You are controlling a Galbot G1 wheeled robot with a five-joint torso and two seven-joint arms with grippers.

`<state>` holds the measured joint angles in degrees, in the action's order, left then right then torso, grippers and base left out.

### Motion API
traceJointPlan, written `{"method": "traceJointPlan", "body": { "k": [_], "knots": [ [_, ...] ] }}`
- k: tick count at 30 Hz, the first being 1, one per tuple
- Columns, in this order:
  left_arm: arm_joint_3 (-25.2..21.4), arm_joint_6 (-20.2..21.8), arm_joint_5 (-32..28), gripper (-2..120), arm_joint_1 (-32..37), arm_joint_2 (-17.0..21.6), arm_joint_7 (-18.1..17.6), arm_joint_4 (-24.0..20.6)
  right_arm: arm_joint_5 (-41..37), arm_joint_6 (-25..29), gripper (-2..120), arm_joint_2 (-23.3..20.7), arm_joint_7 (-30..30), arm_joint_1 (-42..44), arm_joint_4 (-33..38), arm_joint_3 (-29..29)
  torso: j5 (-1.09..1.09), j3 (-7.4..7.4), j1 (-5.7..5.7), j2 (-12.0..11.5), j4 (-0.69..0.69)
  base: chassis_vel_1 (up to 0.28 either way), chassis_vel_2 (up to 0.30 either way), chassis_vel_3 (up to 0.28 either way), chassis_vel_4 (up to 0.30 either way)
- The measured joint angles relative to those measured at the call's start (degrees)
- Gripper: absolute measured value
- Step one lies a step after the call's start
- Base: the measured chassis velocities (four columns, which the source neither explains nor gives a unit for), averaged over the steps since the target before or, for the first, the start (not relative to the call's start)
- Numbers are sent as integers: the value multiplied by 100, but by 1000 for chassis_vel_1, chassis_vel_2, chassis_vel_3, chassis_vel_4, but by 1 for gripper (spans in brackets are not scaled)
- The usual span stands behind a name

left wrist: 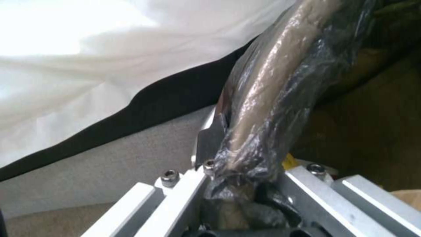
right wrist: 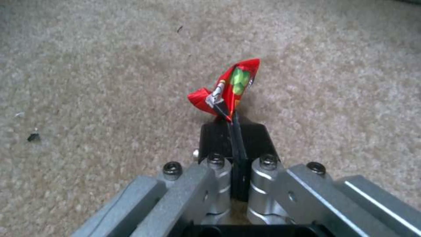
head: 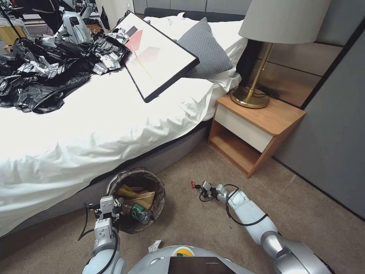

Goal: Pick up the trash bin, then pick up the garbage from the floor and place it into the trash bin.

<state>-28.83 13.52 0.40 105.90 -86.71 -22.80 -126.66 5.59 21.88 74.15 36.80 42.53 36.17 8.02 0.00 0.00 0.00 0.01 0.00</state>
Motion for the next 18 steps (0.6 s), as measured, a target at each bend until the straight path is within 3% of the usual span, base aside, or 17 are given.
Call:
{"method": "traceJointPlan", "body": {
  "k": [10,12,13,15,16,18],
  "knots": [
    [3,-6,10,0,2,3,1,33,-463,341,0,-35,-173,177,506,86,0,0,0,0,0,0,0,0,0],
    [4,-11,9,0,1,1,2,65,-891,402,0,-96,-244,446,1193,91,1,0,0,0,0,0,0,0,0],
    [4,-11,9,0,1,1,2,65,-891,402,0,-96,-244,446,1193,91,1,0,0,0,0,0,0,0,0],
    [10,-12,7,0,1,0,2,85,-1414,344,0,-251,-341,909,2408,65,1,0,0,0,0,0,0,0,0],
    [10,-12,7,0,1,0,2,85,-1414,344,0,-251,-341,909,2408,65,1,0,0,0,0,0,0,0,0],
    [41,-11,5,0,11,3,2,94,-1829,178,0,-393,-440,1249,3574,67,0,-1,0,0,0,0,0,0,0]
  ]
}}
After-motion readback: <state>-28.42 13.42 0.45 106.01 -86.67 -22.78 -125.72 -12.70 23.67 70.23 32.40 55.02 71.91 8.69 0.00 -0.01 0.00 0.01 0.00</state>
